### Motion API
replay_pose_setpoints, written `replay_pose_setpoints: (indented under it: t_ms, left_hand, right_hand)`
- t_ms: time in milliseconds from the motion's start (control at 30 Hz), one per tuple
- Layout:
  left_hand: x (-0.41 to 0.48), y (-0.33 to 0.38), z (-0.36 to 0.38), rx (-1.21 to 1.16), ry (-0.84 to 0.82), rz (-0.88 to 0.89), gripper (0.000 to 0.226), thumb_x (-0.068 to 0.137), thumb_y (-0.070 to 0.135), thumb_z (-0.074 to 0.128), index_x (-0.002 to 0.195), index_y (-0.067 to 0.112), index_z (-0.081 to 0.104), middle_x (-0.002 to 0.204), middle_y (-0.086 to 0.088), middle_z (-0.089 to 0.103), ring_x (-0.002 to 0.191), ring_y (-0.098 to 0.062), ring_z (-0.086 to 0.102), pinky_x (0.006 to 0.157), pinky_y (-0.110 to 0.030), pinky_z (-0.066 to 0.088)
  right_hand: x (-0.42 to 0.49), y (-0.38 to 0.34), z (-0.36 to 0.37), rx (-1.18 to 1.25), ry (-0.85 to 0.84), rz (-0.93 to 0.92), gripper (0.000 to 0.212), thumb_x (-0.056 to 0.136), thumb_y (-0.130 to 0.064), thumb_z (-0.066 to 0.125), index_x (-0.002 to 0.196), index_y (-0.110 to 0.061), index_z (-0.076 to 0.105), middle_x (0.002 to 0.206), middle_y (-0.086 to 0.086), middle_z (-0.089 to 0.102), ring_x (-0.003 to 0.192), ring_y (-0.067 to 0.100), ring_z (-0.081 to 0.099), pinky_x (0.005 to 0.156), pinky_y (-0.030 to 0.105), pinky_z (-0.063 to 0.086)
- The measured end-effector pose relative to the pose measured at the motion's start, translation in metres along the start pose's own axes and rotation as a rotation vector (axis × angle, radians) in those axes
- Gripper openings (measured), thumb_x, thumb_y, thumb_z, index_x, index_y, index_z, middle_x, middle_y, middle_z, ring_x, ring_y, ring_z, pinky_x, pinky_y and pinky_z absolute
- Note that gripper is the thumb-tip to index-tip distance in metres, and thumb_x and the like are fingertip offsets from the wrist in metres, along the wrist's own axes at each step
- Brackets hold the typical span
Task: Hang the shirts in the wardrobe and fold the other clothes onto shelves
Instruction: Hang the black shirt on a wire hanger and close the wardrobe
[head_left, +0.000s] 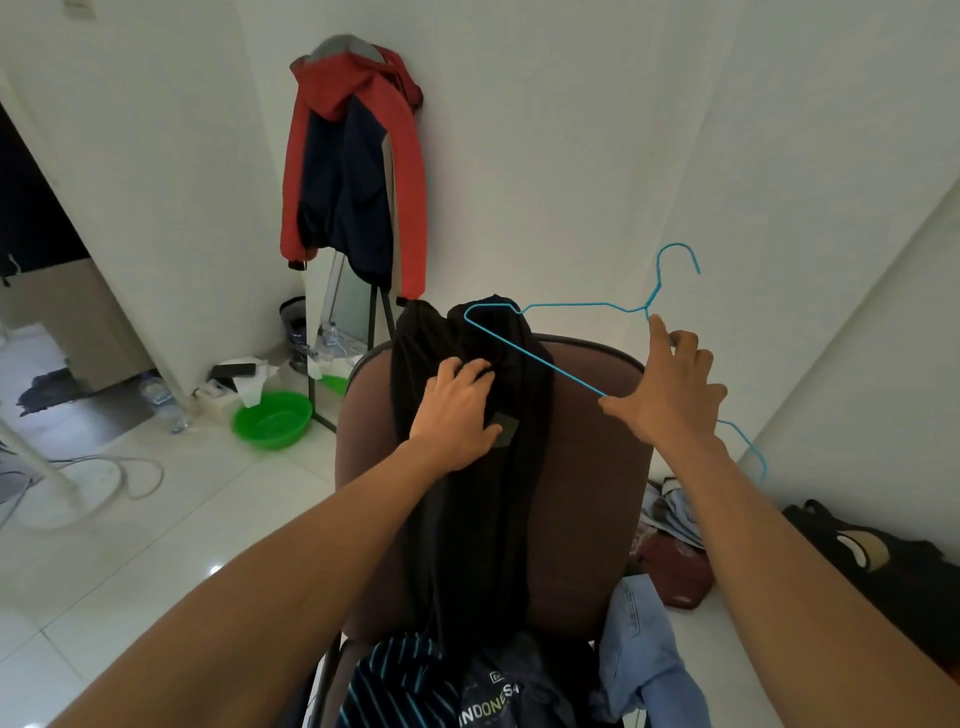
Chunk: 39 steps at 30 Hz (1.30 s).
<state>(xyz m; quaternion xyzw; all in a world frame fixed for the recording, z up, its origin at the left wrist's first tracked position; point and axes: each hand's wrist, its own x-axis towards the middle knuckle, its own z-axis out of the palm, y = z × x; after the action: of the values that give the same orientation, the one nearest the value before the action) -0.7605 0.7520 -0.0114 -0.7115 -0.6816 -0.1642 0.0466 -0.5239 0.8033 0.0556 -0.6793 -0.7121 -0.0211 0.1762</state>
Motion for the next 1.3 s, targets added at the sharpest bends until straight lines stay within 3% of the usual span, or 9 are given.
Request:
replay_pose_setpoints:
  t_ms: [100, 233, 400, 533, 633, 767, 1033, 1133, 1300]
  left_hand:
    - [-0.011, 0.002, 0.015, -0.068, -0.051, 0.134, 0.074, 0.086, 0.046, 0.067, 0.148, 0.014, 0.042, 0.155, -0.001, 0.038, 0.139, -0.023, 0.03, 0.113, -0.04, 0.034]
    - [-0.017, -0.005, 0.025, -0.165, -0.043, 0.118, 0.073, 0.088, 0.045, 0.066, 0.149, 0.016, 0.04, 0.157, 0.0, 0.036, 0.138, -0.022, 0.039, 0.114, -0.042, 0.034]
    - [-0.003, -0.007, 0.018, -0.293, 0.197, -0.004, 0.051, 0.089, 0.034, 0.067, 0.135, 0.018, 0.052, 0.139, -0.004, 0.038, 0.101, -0.024, 0.06, 0.093, -0.044, 0.05]
    - [0.025, -0.01, -0.002, -0.272, 0.305, -0.145, 0.052, 0.094, 0.032, 0.061, 0.142, 0.025, 0.044, 0.145, -0.008, 0.032, 0.123, -0.03, 0.047, 0.095, -0.051, 0.05]
    - [0.05, -0.019, -0.023, -0.282, 0.186, -0.261, 0.049, 0.1, 0.035, 0.052, 0.147, 0.03, 0.039, 0.152, -0.008, 0.023, 0.123, -0.034, 0.051, 0.095, -0.052, 0.05]
    - [0.073, -0.03, -0.038, -0.193, 0.03, -0.306, 0.043, 0.103, 0.036, 0.045, 0.144, 0.024, 0.049, 0.145, -0.012, 0.039, 0.116, -0.036, 0.058, 0.093, -0.049, 0.048]
    - [0.082, -0.038, -0.044, -0.162, 0.068, -0.332, 0.029, 0.096, 0.038, 0.06, 0.114, 0.019, 0.071, 0.122, -0.009, 0.056, 0.1, -0.033, 0.063, 0.078, -0.041, 0.046]
    - [0.079, -0.039, -0.053, -0.132, 0.131, -0.316, 0.015, 0.091, 0.026, 0.066, 0.104, 0.02, 0.072, 0.116, -0.006, 0.062, 0.094, -0.03, 0.064, 0.076, -0.041, 0.052]
    - [0.078, -0.047, -0.068, -0.1, -0.056, -0.193, 0.052, 0.084, -0.003, 0.059, 0.129, 0.022, 0.065, 0.132, -0.004, 0.06, 0.111, -0.031, 0.062, 0.089, -0.043, 0.054]
  right_hand:
    - [0.0, -0.002, 0.001, -0.025, -0.014, -0.01, 0.117, 0.064, -0.048, 0.087, 0.153, -0.027, 0.016, 0.146, 0.006, 0.031, 0.129, 0.031, 0.036, 0.091, 0.054, 0.043]
    - [-0.001, 0.002, 0.006, -0.067, -0.038, 0.002, 0.115, 0.067, -0.049, 0.086, 0.154, -0.027, 0.015, 0.147, 0.007, 0.031, 0.131, 0.031, 0.035, 0.094, 0.056, 0.043]
    - [-0.005, 0.01, 0.011, -0.063, -0.044, 0.026, 0.113, 0.068, -0.051, 0.085, 0.154, -0.027, 0.016, 0.147, 0.006, 0.032, 0.13, 0.031, 0.035, 0.092, 0.055, 0.043]
    - [-0.003, 0.011, 0.013, -0.077, -0.026, 0.018, 0.114, 0.068, -0.051, 0.085, 0.155, -0.027, 0.016, 0.147, 0.006, 0.032, 0.13, 0.031, 0.035, 0.091, 0.054, 0.044]
    - [-0.001, 0.011, 0.013, -0.087, -0.016, 0.014, 0.113, 0.069, -0.05, 0.085, 0.155, -0.027, 0.015, 0.148, 0.007, 0.032, 0.131, 0.031, 0.035, 0.092, 0.056, 0.044]
    - [0.001, 0.011, 0.013, -0.088, -0.014, 0.013, 0.113, 0.069, -0.049, 0.085, 0.155, -0.027, 0.015, 0.148, 0.007, 0.031, 0.131, 0.031, 0.034, 0.093, 0.056, 0.043]
    - [0.004, 0.012, 0.013, -0.098, 0.002, -0.014, 0.115, 0.069, -0.05, 0.085, 0.155, -0.027, 0.013, 0.148, 0.006, 0.031, 0.131, 0.031, 0.035, 0.093, 0.055, 0.043]
    - [0.002, 0.012, 0.013, -0.104, 0.022, -0.023, 0.115, 0.069, -0.05, 0.085, 0.155, -0.027, 0.013, 0.148, 0.006, 0.031, 0.13, 0.032, 0.036, 0.092, 0.055, 0.043]
    - [-0.003, 0.011, 0.008, -0.098, 0.055, -0.039, 0.115, 0.069, -0.048, 0.086, 0.155, -0.028, 0.012, 0.149, 0.006, 0.03, 0.129, 0.031, 0.037, 0.095, 0.056, 0.043]
